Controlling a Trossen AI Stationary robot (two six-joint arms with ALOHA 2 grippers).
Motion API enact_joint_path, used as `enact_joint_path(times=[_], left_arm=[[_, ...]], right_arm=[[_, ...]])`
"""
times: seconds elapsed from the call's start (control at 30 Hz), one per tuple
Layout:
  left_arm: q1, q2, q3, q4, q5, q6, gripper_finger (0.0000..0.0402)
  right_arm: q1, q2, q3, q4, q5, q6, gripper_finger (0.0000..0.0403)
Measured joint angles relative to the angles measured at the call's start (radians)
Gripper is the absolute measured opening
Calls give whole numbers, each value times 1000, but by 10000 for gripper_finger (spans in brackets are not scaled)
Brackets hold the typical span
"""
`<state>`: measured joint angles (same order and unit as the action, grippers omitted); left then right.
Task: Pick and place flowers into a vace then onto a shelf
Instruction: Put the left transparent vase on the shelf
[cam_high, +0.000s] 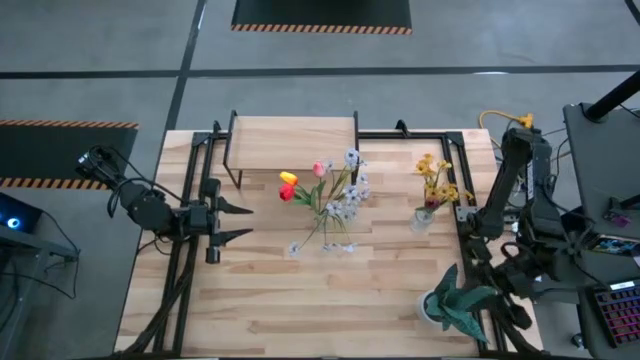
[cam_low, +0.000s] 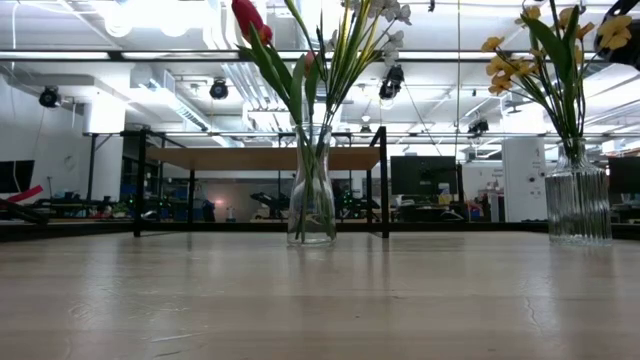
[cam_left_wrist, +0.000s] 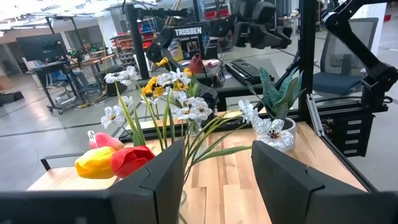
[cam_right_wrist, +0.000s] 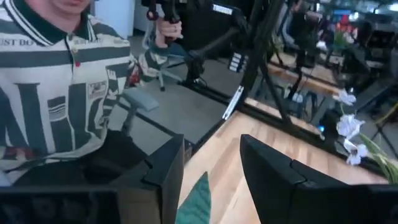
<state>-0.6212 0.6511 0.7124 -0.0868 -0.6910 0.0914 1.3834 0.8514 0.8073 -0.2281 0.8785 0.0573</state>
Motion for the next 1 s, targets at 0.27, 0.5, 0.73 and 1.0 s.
enact_joint_path(times=[0.27, 0.5, 0.73, 1.0], left_arm=[[0, 62, 0, 0, 0, 0, 169], [0, 152, 0, -3, 0, 0, 169], [14, 198, 0, -3, 0, 2, 169], [54, 199, 0, -3, 0, 3, 169]], right_arm=[[-47, -29, -192, 259, 91, -159, 148], [-83, -41, -324, 395, 36, -307, 148], [-132, -179, -430, 449, -203, -377, 143], [-227, -519, -475, 309, -374, -418, 118]])
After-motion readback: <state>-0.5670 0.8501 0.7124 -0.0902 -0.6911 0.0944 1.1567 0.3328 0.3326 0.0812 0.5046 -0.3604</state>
